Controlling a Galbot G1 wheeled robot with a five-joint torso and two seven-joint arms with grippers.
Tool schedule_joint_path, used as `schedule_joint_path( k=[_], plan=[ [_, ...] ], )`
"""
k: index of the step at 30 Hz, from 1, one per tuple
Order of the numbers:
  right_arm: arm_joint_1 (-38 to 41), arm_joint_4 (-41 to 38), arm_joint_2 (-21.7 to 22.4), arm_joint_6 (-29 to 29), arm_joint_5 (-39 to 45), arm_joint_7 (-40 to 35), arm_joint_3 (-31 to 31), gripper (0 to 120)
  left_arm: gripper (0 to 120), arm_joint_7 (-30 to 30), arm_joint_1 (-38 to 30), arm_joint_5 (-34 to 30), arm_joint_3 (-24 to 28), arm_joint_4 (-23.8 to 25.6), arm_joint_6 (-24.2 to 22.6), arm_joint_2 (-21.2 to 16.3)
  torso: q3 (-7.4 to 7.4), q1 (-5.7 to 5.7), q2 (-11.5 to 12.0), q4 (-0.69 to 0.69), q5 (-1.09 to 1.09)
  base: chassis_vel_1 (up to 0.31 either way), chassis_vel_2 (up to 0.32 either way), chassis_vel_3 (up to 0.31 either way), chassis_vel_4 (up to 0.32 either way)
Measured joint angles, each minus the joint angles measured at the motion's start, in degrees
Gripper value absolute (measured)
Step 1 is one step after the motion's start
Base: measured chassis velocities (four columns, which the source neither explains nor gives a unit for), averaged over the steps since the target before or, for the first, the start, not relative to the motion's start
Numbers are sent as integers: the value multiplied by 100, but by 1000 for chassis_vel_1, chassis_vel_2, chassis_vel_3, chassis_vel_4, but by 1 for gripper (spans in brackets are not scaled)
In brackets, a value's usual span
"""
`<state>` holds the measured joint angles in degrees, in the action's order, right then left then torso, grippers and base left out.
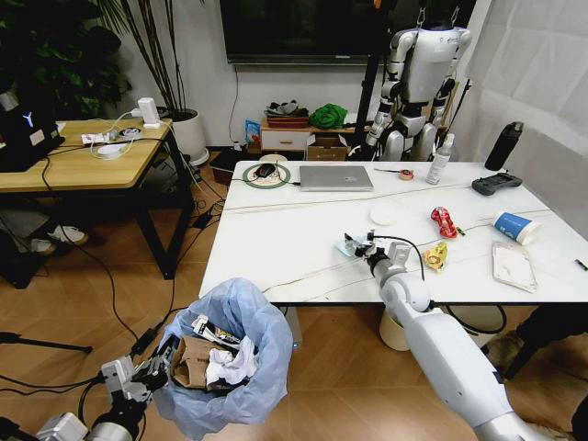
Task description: Pick up the trash bin and place the trash from the table into it.
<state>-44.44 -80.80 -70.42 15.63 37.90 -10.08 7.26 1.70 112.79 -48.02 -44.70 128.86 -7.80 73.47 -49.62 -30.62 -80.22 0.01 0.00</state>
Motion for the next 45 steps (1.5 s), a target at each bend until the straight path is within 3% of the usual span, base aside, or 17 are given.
schedule_joint_path(
  k=[16,23,28,33,35,39,45],
  plan=[
    [-74,39,-4,-139,-215,57,-87,0,0,6,-22,-11,9,-22,8,-32,0,0,0,-1,0,0,0,0,0],
    [-165,-144,87,-460,-102,278,-73,0,0,6,-23,-11,4,-25,8,-39,0,0,0,0,0,0,0,0,0],
    [-491,-1525,525,-889,780,713,-197,0,0,6,-9,-11,-1,-31,8,-37,0,0,0,-1,-1,0,0,0,0],
    [-749,-2520,868,-1072,1046,928,-562,0,0,8,-11,-10,-3,-32,8,-32,1,0,-1,-1,-1,0,0,0,0],
    [-844,-2928,980,-1133,1117,1037,-787,0,0,9,-12,-11,-4,-32,8,-27,1,0,0,-1,0,0,0,0,0],
    [-906,-3862,1303,-1382,1269,1299,-1856,0,0,8,-6,-5,-23,-16,7,3,1,0,-1,0,0,0,0,0,0],
    [-964,-3820,1459,-1576,841,1408,-2823,0,0,0,-23,19,-24,8,1,57,1,0,0,0,0,0,0,0,0]
  ],
)
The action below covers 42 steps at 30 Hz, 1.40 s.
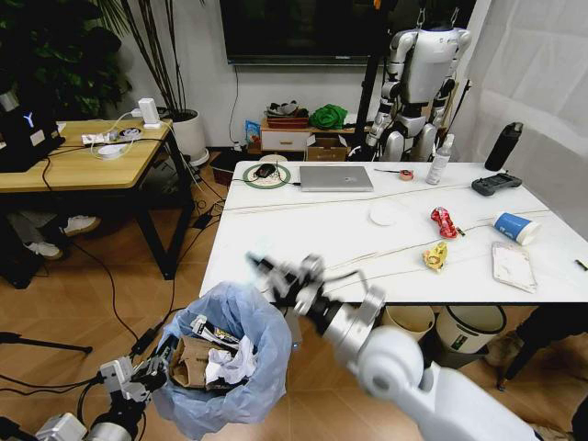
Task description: Pick up the trash bin and place the trash from the table into it.
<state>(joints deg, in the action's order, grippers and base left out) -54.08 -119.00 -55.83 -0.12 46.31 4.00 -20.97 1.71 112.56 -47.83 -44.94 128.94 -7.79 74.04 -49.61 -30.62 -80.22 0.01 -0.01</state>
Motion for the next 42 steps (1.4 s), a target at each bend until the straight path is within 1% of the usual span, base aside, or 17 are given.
schedule_joint_path(
  k=[3,6,7,10,11,17,18,23,25,26,27,29,31,32,34,39,42],
  plan=[
    [-126,191,13,-66,-422,11,-337,0,0,-13,-22,3,6,17,-12,17,0,0,0,-1,0,0,0,0,0],
    [-177,273,-21,-58,-582,-16,-401,0,0,-17,-32,5,14,25,-17,23,0,0,0,-1,1,0,0,0,0],
    [-193,313,-38,-31,-651,-45,-401,2,0,-20,-36,6,20,25,-20,28,0,0,0,-1,1,0,0,0,0],
    [-218,354,-43,4,-750,-84,-355,13,0,-24,-46,10,28,25,-22,31,0,0,0,0,1,0,0,0,0],
    [-218,354,-43,4,-750,-84,-355,13,0,-24,-46,10,28,25,-22,31,0,0,0,0,1,0,0,0,0],
    [-474,164,183,48,-915,-123,-17,40,0,-36,-97,6,31,-16,-29,-4,-1,0,0,-1,1,0,0,0,0],
    [-474,164,183,48,-915,-123,-17,40,0,-36,-97,6,31,-16,-29,-4,-1,0,0,-1,1,0,0,0,0],
    [-735,-112,393,137,-992,-168,239,60,0,-48,-162,-33,48,-68,-43,-83,-1,0,0,-1,1,0,0,0,0],
    [-758,-126,408,140,-1005,-169,256,62,0,-51,-168,-39,50,-71,-44,-88,0,0,0,-1,1,0,0,0,0],
    [-833,-149,448,142,-1052,-171,296,69,0,-56,-189,-56,54,-79,-49,-103,-1,0,0,-1,1,0,0,0,0],
    [-857,-150,457,142,-1072,-171,307,70,0,-57,-193,-60,56,-80,-50,-106,-1,0,0,-1,1,0,0,0,0],
    [-944,-155,469,142,-1129,-171,343,82,0,-58,-204,-75,69,-85,-53,-109,-1,0,0,-1,1,0,0,0,0],
    [-955,-155,453,142,-1155,-171,342,90,0,-58,-197,-75,71,-91,-53,-110,-1,0,0,-1,1,0,0,0,0],
    [-955,-155,453,142,-1155,-171,342,90,0,-58,-197,-75,71,-91,-53,-110,-1,0,0,-1,1,0,0,0,0],
    [-901,-155,433,142,-1162,-171,311,98,0,-56,-190,-75,71,-93,-53,-106,-1,0,0,-1,1,0,0,0,0],
    [-736,-83,396,141,-1163,-172,285,100,0,-52,-182,-61,78,-81,-53,-92,-1,-1,0,0,0,0,0,0,0],
    [-667,-54,322,209,-1194,-264,455,100,0,-47,-160,-43,78,-52,-53,-78,-1,-1,0,-1,0,0,0,0,0]
  ],
)
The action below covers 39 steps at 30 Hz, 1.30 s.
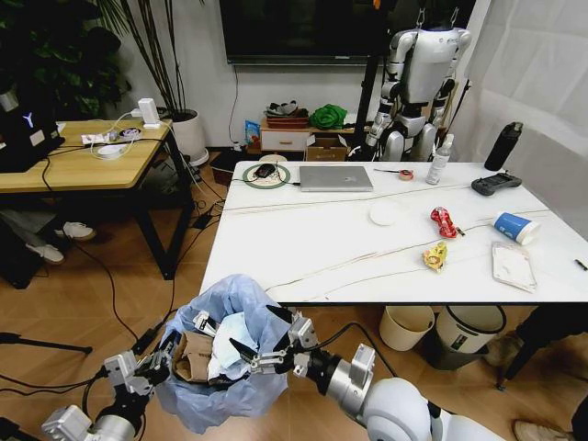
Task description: Pick up the trash bin and place the trash from the table into it.
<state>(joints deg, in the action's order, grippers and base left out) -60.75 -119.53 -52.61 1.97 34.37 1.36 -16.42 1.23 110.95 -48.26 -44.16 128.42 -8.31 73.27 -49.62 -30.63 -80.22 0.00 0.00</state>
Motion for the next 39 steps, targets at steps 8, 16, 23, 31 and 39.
schedule_joint_path(
  k=[8,16,23,31,39],
  plan=[
    [197,271,-427,868,36,-665,1148,100,0,31,45,49,10,2,16,52,0,0,0,1,0,0,0,0,0],
    [388,728,-426,1134,368,-888,2138,100,0,38,49,48,10,15,22,37,-1,0,0,0,2,0,0,0,0],
    [504,1184,-440,930,388,-669,2582,100,0,41,33,40,10,17,26,24,0,0,0,0,1,0,0,0,0],
    [1234,2190,-586,1308,153,-441,2757,100,0,47,65,19,-30,51,33,16,0,0,0,-2,2,0,0,0,0],
    [2738,4000,-991,1622,-261,14,2458,100,0,57,130,29,-68,123,46,66,-1,-1,1,2,0,0,0,0,0]
  ],
)
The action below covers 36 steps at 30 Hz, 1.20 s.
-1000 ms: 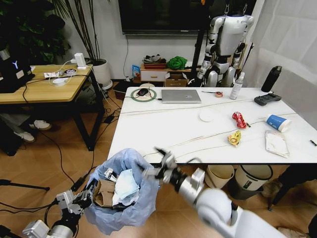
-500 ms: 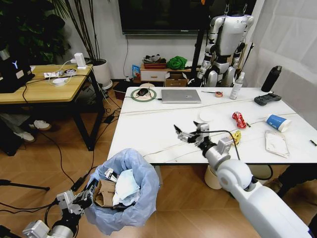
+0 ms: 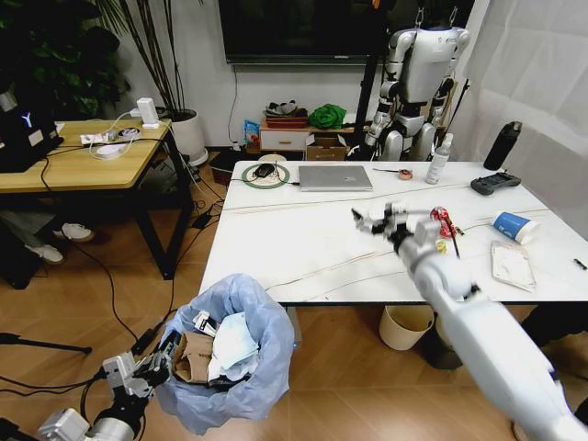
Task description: Pick up the trash bin and place the trash from the table into it.
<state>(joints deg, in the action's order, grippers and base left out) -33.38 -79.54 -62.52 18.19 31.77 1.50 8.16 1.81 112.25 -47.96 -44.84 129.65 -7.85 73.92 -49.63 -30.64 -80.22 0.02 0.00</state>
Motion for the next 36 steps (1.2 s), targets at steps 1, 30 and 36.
schedule_joint_path(
  k=[1,30,36],
  plan=[
    [97,185,-38,-41,-16,54,-56,100,0,2,7,0,-7,9,2,3,0,0,0,-1,0,0,0,0,0],
    [1471,3745,-804,-783,-750,881,-492,100,0,32,126,120,-27,135,53,202,1,1,0,-2,0,0,0,0,0],
    [1554,3948,-818,-817,-901,917,-487,97,0,49,150,120,-35,152,75,198,1,1,0,-1,0,0,0,0,0]
  ],
)
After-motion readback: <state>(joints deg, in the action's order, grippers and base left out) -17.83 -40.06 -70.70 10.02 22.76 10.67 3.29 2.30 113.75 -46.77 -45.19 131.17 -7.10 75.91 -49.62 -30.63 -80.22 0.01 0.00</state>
